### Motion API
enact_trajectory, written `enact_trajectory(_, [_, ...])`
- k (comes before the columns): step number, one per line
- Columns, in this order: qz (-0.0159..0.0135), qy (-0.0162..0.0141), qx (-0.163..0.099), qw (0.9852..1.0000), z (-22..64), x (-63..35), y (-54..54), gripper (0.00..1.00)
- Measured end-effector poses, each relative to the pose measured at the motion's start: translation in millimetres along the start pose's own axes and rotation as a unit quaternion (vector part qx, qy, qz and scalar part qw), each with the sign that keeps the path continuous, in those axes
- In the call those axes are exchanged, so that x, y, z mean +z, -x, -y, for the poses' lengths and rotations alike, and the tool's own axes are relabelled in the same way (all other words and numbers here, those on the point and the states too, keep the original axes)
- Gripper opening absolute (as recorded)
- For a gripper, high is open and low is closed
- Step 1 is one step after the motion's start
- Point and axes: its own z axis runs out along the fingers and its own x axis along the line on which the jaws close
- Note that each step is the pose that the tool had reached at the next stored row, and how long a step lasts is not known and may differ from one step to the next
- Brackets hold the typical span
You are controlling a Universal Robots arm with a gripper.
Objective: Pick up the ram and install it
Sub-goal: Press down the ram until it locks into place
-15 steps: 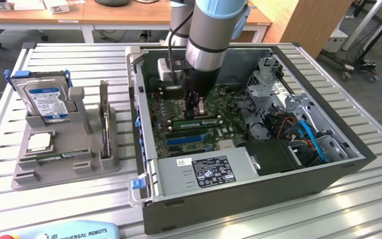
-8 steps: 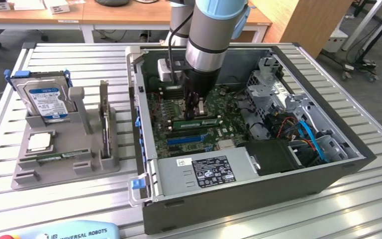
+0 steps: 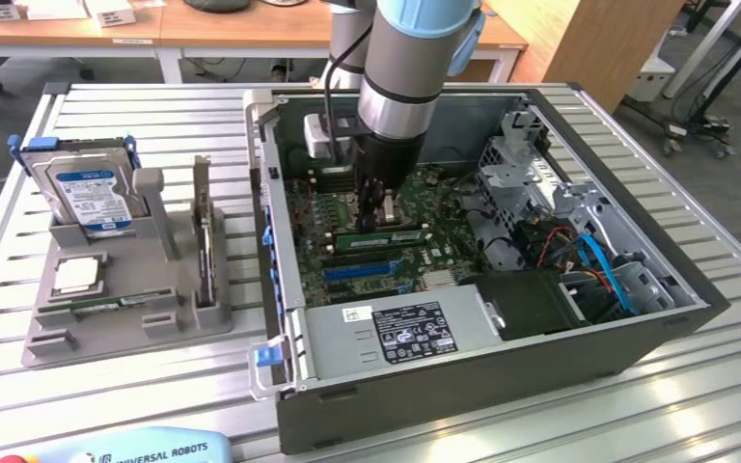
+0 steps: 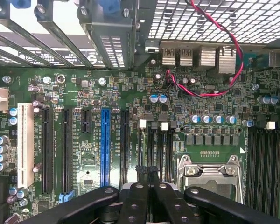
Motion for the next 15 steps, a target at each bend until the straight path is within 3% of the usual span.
enact_trajectory(15, [0.0001,0.0000,0.000,1.0000,0.1,3.8,-0.1,0.10])
